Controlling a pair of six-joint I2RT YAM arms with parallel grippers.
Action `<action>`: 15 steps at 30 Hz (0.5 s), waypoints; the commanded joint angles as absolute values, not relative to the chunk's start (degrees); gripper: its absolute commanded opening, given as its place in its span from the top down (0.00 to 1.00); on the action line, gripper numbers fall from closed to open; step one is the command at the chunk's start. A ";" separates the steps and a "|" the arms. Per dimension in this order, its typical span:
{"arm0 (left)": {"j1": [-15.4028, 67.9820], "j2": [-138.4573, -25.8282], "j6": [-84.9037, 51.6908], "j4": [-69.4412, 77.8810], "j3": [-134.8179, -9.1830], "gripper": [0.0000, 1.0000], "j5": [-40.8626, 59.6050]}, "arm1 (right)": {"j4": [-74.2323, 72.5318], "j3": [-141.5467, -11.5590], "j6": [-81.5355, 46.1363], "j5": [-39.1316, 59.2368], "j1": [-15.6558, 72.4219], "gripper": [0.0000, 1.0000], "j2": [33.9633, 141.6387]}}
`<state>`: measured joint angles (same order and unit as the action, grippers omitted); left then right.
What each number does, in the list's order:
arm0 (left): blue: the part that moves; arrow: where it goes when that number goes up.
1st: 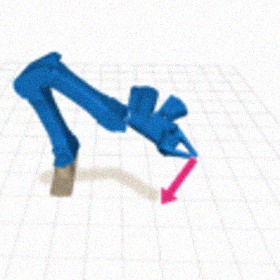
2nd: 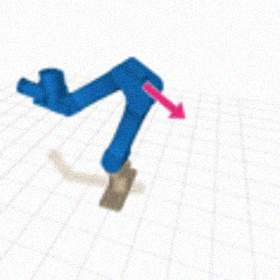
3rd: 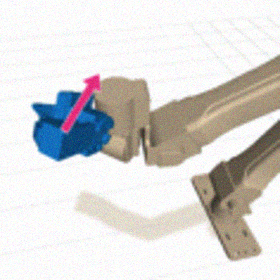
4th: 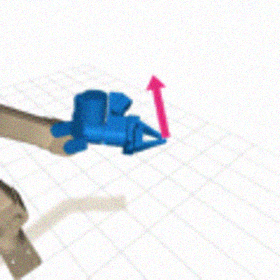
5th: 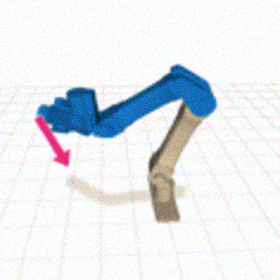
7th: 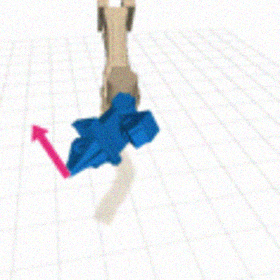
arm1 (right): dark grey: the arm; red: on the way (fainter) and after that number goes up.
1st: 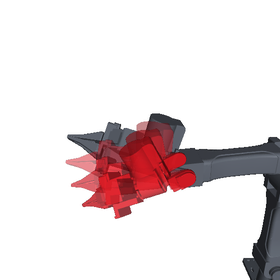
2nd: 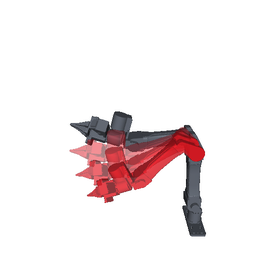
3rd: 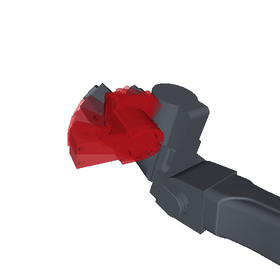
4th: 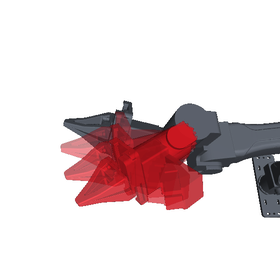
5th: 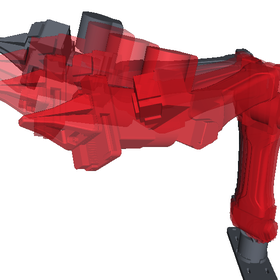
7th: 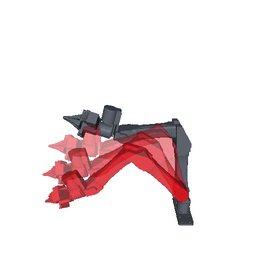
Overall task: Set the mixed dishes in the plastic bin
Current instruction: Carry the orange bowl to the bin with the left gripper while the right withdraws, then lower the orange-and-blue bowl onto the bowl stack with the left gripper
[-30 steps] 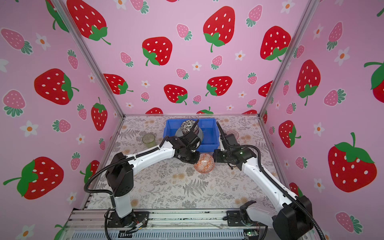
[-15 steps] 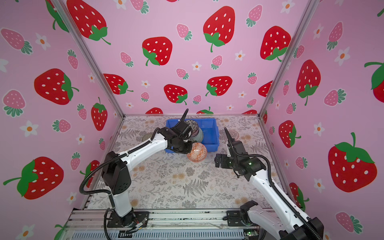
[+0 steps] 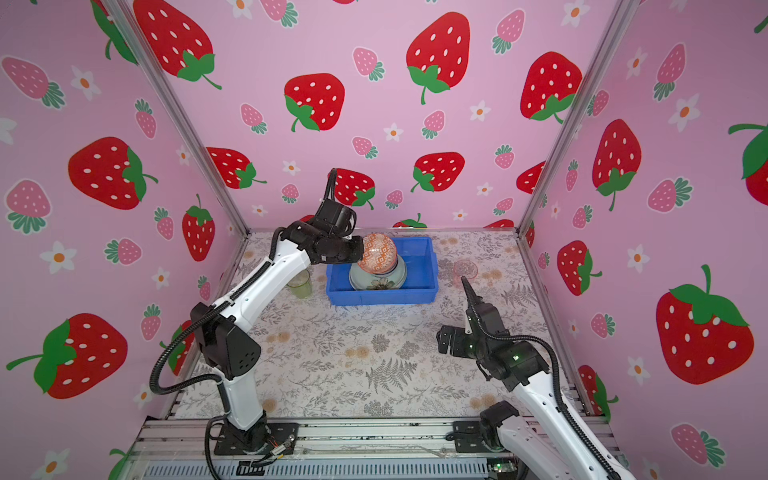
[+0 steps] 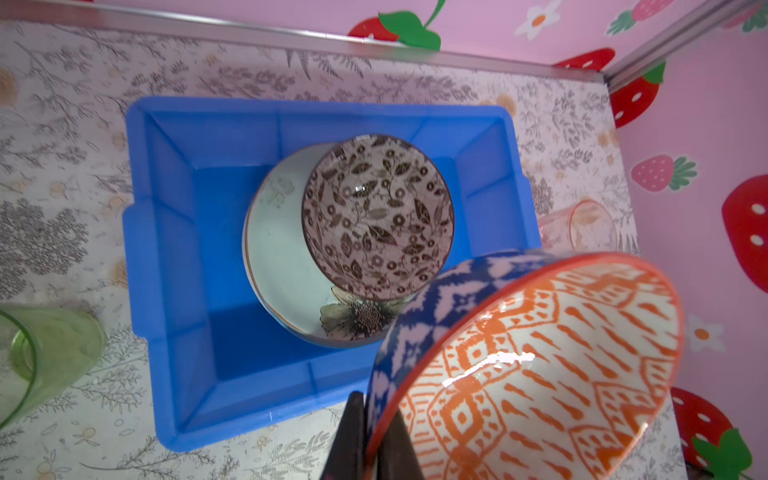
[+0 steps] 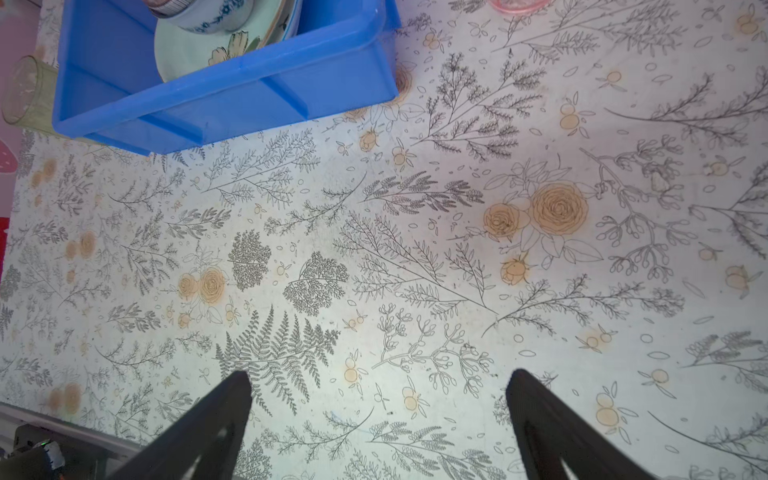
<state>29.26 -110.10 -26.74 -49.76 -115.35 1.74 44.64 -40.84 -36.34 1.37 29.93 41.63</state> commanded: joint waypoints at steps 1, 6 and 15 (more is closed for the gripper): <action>28.61 -113.00 -25.71 -47.94 -120.32 1.00 -0.06 | 47.43 -39.87 -38.69 1.42 29.71 0.01 38.84; 27.35 -118.17 -25.54 -47.20 -125.75 1.00 0.00 | 50.50 -39.48 -39.98 0.10 29.71 0.01 35.77; 27.02 -123.80 -27.67 -43.74 -127.97 1.00 1.06 | 53.85 -38.83 -42.74 -0.79 29.71 0.01 31.24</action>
<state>27.22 -124.27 -26.35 -47.46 -124.66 0.60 51.00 -39.72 -40.75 0.45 29.93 32.36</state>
